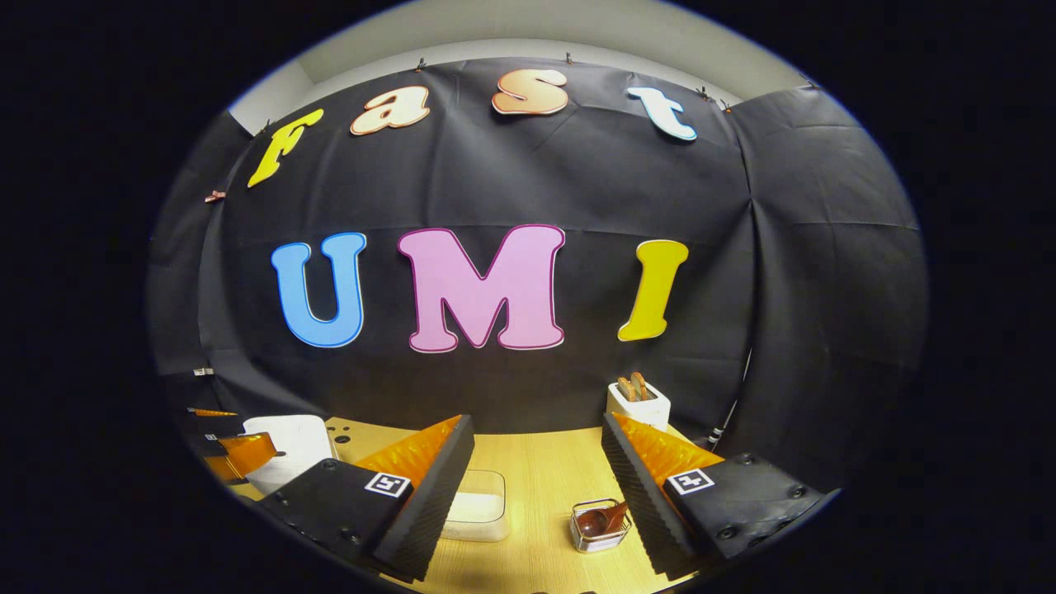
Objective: Close the left gripper, press the button to open the rice cooker; take a wooden spoon from the chopstick holder with the right hand, scoop a spoonful of rice and pour it into the rice cooker, then put the wooden spoon back into the chopstick holder.
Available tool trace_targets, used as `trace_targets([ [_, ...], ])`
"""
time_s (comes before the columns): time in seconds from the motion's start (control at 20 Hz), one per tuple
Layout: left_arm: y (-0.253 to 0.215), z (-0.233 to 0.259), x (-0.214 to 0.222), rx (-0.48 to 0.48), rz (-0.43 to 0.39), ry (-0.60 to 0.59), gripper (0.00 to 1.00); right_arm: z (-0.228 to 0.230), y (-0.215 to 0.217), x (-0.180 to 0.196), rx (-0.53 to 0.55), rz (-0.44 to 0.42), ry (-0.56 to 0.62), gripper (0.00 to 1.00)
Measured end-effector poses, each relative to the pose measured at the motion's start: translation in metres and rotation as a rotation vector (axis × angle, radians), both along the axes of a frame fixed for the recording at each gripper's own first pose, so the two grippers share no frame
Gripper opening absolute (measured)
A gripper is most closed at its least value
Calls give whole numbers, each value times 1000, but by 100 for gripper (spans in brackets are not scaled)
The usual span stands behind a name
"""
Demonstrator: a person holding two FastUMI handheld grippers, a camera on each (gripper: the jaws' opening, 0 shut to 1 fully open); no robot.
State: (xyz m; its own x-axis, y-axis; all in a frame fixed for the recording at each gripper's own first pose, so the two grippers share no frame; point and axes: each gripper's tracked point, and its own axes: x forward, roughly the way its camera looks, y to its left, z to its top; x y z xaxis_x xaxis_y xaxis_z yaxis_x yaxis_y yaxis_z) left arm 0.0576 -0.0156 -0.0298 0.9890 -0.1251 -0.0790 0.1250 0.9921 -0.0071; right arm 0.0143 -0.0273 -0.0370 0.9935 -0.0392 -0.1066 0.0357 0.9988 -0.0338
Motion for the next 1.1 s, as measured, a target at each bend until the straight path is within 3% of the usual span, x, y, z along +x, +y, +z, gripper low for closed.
trace_targets([
  [0.15,1,-5,10,-2,-25,18,80,-3,1,4,-17,5,5,97],
  [0.3,12,-9,21,-4,-18,44,52,-7,3,7,-18,14,15,97],
  [0.5,39,-14,36,-2,52,73,14,-17,7,10,-15,29,42,96],
  [0.65,58,-23,45,-25,82,103,6,-23,5,11,-18,31,61,96],
  [1.1,121,-76,79,-66,236,239,5,-34,-14,11,-29,3,98,96],
])
